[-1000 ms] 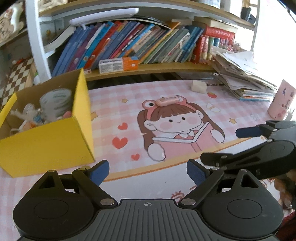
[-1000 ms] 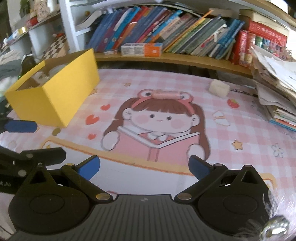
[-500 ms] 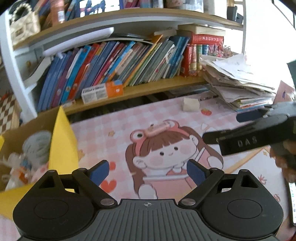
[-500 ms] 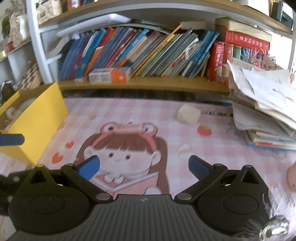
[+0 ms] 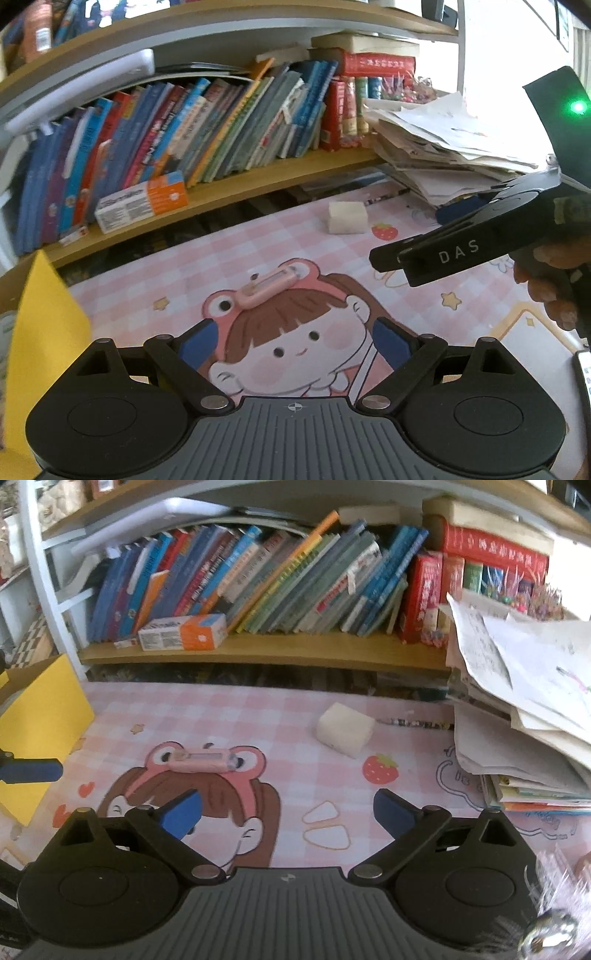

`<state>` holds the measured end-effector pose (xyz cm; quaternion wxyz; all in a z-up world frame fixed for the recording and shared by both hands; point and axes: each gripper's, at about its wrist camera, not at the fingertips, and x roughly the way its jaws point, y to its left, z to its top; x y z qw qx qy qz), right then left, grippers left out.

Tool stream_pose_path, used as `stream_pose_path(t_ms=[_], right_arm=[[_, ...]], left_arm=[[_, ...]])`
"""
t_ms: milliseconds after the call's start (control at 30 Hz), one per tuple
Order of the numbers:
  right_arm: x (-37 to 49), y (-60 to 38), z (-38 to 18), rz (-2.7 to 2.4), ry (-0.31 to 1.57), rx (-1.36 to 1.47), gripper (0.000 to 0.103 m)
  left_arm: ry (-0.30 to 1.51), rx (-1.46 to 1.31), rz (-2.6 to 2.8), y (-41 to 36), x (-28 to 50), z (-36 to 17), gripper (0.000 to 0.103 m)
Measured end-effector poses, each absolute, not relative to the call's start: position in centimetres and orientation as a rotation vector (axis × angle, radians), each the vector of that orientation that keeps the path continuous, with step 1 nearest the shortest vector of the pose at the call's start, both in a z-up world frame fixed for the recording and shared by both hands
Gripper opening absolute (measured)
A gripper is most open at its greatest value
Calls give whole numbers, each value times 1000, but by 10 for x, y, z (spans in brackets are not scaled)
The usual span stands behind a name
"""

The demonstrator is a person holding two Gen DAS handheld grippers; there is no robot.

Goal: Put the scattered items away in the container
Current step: 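Move left gripper toward the pink utility knife while right gripper approaches the white eraser block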

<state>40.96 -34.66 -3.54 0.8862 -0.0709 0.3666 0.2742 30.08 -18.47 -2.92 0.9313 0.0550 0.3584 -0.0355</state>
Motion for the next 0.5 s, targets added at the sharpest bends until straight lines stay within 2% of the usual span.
stream_pose_path(t_ms=[500], right_arm=[[465, -324, -64, 538, 772, -134, 100]], left_arm=[[775, 112, -11, -174, 361, -65, 92]])
